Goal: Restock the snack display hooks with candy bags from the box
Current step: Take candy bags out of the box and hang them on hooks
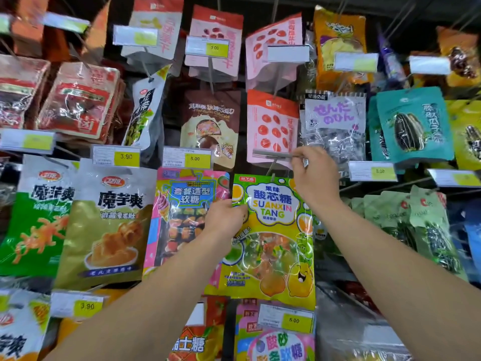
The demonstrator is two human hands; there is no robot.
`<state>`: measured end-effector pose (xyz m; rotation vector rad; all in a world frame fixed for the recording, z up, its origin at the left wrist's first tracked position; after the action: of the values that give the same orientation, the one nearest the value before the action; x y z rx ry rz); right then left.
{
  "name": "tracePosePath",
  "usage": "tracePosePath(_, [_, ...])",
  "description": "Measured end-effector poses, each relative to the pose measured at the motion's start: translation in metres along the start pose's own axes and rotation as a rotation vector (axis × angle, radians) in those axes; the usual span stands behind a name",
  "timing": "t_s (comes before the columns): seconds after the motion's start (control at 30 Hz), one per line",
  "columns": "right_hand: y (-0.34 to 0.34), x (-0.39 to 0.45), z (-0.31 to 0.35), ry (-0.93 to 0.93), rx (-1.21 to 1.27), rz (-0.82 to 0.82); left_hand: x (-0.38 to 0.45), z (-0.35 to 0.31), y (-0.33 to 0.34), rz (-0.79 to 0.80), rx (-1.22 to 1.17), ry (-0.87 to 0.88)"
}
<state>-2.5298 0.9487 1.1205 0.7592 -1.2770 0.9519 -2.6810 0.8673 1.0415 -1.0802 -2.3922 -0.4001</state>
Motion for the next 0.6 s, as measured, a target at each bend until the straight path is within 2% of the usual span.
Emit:
tracePosePath(0.17, [-0.002,-0.024,-0.003,0.035,0.035,0.063,0.004,0.013,0.0,-0.002,-0.01,-0.04])
tracePosePath(0.33, [-0.002,-0.085,-0.024,0.206,0.032,0.224,0.004,0.033,0.0,0.013,0.037,0.002])
tracePosePath(0.43, [0.001,-0.13,-0.033,0.202,-0.004,0.324,-0.005,0.042,-0.005,-0.018,0.205,0.109])
tracePosePath(0.6, [0.0,-0.162,-0.038,0.251,0.02,0.321,-0.025,0.06,-0.011,-0.038,0.342,0.291])
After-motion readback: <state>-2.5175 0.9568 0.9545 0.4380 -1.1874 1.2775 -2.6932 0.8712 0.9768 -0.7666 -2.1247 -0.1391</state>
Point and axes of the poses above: each hand's wrist, its own x-axis towards the middle knuckle, its own y-axis out of the palm, z = x × y, the point moved 1 cm from there along x, towards the middle knuckle
